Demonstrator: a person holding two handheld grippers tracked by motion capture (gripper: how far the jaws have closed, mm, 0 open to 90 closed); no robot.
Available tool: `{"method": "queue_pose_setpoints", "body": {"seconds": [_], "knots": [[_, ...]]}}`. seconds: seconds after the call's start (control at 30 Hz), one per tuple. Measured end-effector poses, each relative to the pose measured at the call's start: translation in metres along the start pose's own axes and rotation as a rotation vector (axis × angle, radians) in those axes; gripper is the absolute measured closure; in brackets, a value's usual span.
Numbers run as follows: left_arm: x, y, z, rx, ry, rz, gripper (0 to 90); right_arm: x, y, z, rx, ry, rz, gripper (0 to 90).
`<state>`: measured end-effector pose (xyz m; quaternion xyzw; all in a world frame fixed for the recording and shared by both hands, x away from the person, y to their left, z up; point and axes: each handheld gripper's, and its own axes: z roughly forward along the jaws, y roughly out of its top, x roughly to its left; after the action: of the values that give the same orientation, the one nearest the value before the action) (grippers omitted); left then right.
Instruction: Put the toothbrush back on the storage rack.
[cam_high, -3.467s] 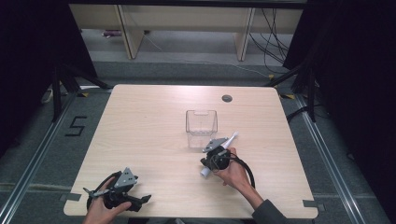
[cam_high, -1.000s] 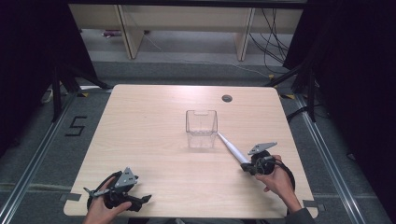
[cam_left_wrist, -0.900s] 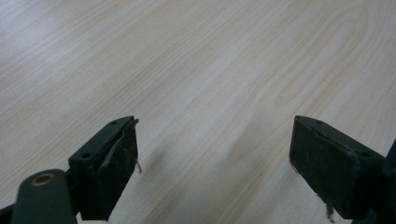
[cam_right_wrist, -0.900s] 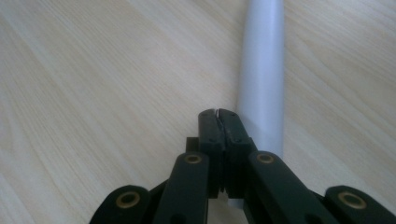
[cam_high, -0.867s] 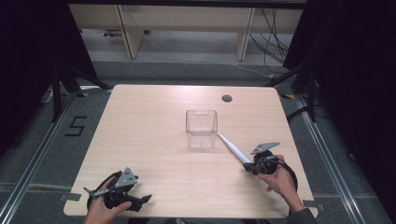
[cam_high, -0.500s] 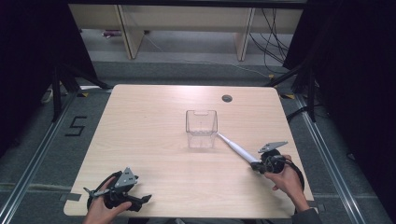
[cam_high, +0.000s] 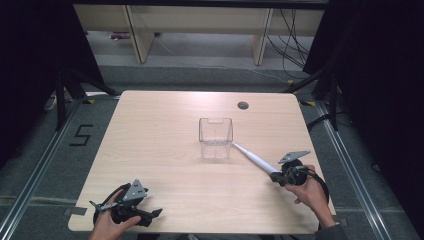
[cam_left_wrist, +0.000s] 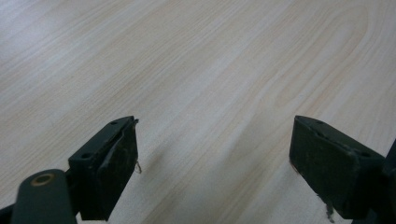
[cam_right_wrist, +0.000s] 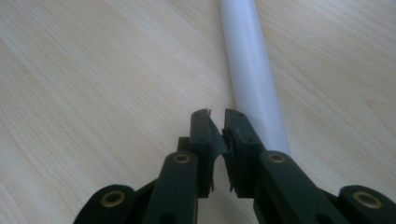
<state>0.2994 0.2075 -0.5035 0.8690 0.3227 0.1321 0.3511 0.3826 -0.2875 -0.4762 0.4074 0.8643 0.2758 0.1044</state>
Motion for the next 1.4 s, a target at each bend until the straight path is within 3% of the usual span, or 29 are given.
{"method": "queue_pose_setpoints", "body": {"seconds": [0.1, 0.13, 0.3, 0.37, 0.5, 0.57, 0.67, 1.0, 1.07, 1.23, 1.33, 1.4], "knots": [[0.0, 0.0, 0.0, 0.004, 0.003, 0.0, 15.1, 0.002, 0.004, -0.006, -0.004, -0.006, -0.011, 77.2], [0.0, 0.0, 0.0, 0.005, 0.005, -0.002, 15.1, 0.002, 0.006, -0.008, -0.009, -0.026, -0.049, 74.3], [0.001, 0.0, 0.0, 0.001, 0.004, -0.004, 15.1, 0.005, 0.019, -0.015, 0.023, -0.062, -0.107, 62.6], [0.001, 0.0, 0.0, 0.002, 0.004, -0.005, 15.1, 0.004, 0.023, -0.015, 0.016, -0.053, -0.135, 59.9], [0.003, 0.0, 0.0, 0.001, 0.011, 0.022, 15.1, 0.002, 0.033, -0.018, 0.022, -0.08, -0.131, 58.2], [0.001, -0.001, 0.0, 0.002, 0.005, -0.007, 15.1, 0.001, 0.039, -0.017, 0.03, -0.075, -0.121, 56.9], [0.002, 0.0, 0.0, 0.001, 0.006, -0.003, 15.1, -0.004, 0.05, -0.007, 0.069, -0.079, -0.144, 56.2], [0.002, -0.001, 0.0, 0.003, 0.005, -0.004, 15.1, -0.003, 0.063, 0.009, 0.149, -0.061, -0.145, 53.6], [0.002, 0.0, 0.0, 0.001, 0.006, -0.004, 15.1, -0.005, 0.067, 0.012, 0.163, -0.061, -0.17, 53.4], [0.002, 0.0, 0.0, 0.004, 0.006, -0.003, 15.1, -0.005, 0.078, 0.022, 0.214, -0.058, -0.156, 53.1], [0.002, 0.0, 0.0, 0.003, 0.006, -0.003, 15.1, -0.008, 0.082, 0.027, 0.234, -0.045, -0.17, 53.1], [0.002, 0.0, 0.0, 0.001, 0.007, -0.004, 15.1, -0.008, 0.085, 0.031, 0.259, -0.049, -0.146, 53.2]]}}
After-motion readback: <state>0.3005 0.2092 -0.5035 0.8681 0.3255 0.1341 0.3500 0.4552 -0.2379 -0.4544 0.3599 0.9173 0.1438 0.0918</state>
